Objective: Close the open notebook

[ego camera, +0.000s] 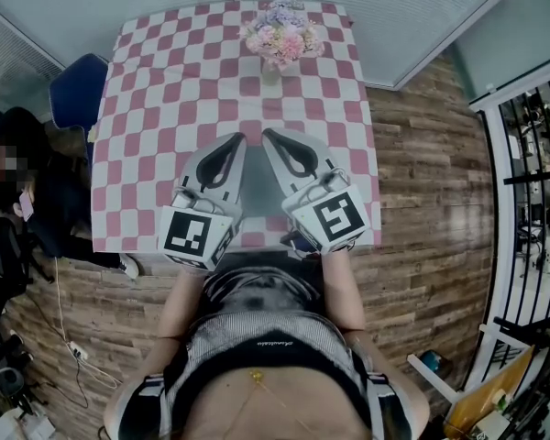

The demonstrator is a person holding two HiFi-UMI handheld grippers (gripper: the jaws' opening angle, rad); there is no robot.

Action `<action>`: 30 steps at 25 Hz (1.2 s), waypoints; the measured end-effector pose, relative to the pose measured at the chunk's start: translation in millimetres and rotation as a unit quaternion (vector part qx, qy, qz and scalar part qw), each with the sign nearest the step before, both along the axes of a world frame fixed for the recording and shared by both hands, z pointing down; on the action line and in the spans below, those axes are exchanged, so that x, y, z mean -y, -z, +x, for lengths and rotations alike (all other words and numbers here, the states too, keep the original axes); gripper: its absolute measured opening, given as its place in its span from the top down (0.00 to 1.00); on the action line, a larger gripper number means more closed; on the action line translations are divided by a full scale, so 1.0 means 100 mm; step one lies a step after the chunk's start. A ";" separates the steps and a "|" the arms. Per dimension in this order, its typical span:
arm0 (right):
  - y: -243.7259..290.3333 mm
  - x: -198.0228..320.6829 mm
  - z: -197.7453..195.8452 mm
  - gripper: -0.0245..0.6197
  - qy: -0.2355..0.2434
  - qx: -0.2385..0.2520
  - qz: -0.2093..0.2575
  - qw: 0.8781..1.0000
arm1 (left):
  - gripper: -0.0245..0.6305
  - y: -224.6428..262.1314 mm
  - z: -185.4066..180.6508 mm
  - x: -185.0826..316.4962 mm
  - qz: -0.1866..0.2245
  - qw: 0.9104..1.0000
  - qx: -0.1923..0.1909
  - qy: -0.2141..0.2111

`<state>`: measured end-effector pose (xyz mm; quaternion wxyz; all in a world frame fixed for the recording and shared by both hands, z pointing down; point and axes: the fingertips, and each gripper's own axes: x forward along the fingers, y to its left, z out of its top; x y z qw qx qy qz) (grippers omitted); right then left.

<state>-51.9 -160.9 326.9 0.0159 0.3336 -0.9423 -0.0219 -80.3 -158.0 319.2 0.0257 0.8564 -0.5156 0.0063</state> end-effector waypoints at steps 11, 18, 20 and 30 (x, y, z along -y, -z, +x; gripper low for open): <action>-0.07 -0.02 -0.01 0.96 0.003 -0.015 -0.016 1.000 | 0.95 -0.13 0.02 0.00 -0.004 1.000 0.005 -0.008; -0.10 -0.03 -0.01 0.96 0.004 -0.023 -0.016 1.000 | 0.95 -0.18 0.01 0.00 -0.010 1.000 0.005 -0.010; -0.10 -0.03 -0.01 0.96 0.003 -0.025 -0.016 1.000 | 0.95 -0.18 0.00 0.00 -0.012 1.000 0.002 -0.011; -0.10 -0.02 0.02 0.96 -0.002 -0.024 -0.019 1.000 | 0.95 -0.20 0.01 -0.01 -0.014 1.000 0.004 -0.010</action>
